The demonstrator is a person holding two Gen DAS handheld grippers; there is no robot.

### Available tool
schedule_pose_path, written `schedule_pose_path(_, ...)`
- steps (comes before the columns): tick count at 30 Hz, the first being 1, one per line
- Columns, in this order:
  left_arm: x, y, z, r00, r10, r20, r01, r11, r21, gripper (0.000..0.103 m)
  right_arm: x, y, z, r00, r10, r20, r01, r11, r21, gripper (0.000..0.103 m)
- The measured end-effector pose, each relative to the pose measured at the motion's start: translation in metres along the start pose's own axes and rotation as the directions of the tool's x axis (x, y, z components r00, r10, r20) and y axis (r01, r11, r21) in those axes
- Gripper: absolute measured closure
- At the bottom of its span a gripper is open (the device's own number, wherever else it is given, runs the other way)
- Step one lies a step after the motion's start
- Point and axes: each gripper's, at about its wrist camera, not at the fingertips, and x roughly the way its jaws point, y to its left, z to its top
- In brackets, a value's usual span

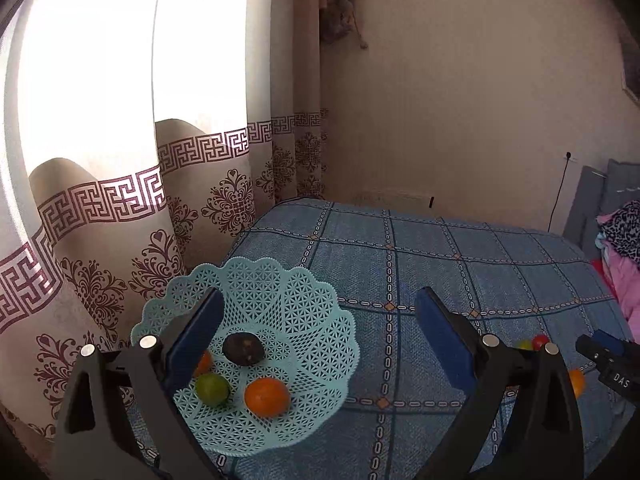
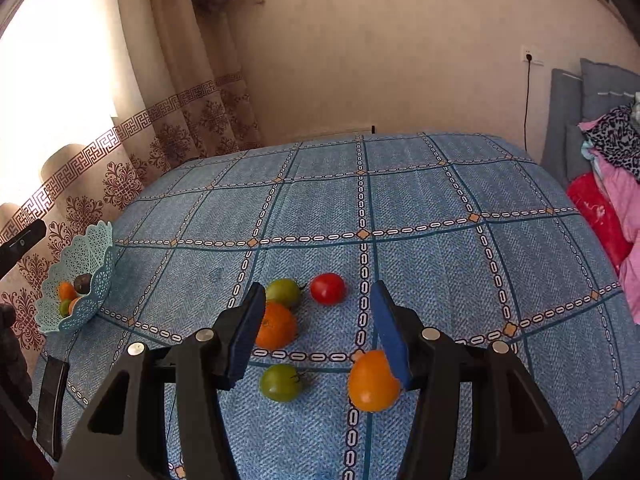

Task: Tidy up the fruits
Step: 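Grasp another orange with the right tool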

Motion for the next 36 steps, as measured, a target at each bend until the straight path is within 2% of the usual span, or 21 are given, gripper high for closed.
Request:
schedule_pose_path(4,0.002,-0.021,-0.009,0.996,-0.078,-0.042,0.079,0.997,0.024,0.006,0.005,-0.011,-0.010,0.999,-0.013,-0.033,0.013,1.000,-0.008,0.048)
schedule_pose_path(9,0.008,-0.047,-0.022,0.982,-0.159,-0.103,0.163,0.986,0.037,0.006,0.011,-0.021,-0.024,0.997,-0.009,-0.080,0.009,1.000,-0.005,0.048)
schedule_pose_path(22,0.018,-0.112,-0.045,0.960,-0.195,-0.199,0.225,0.964,0.140,0.006,0.030,-0.029,-0.043,0.988,-0.028,-0.149,0.026,1.000,-0.015,0.048)
schedule_pose_path(27,0.022,-0.136,-0.056,0.945,-0.220,-0.242,0.262,0.952,0.159,0.006,0.041,-0.029,-0.046,0.984,-0.044,-0.175,0.039,0.999,-0.036,0.049)
schedule_pose_path(31,0.026,-0.152,-0.063,0.941,-0.220,-0.256,0.273,0.942,0.194,0.006,0.044,-0.024,-0.047,0.983,-0.082,-0.166,0.069,0.994,-0.082,0.060)
schedule_pose_path(33,0.027,-0.159,-0.066,0.939,-0.222,-0.261,0.279,0.938,0.207,0.006,0.044,-0.023,-0.046,0.984,-0.070,-0.164,0.057,0.995,-0.079,0.065)
schedule_pose_path(36,0.034,-0.166,-0.067,0.932,-0.239,-0.273,0.302,0.928,0.217,0.006,0.042,-0.026,-0.045,0.985,-0.055,-0.165,0.046,0.997,-0.056,0.067)
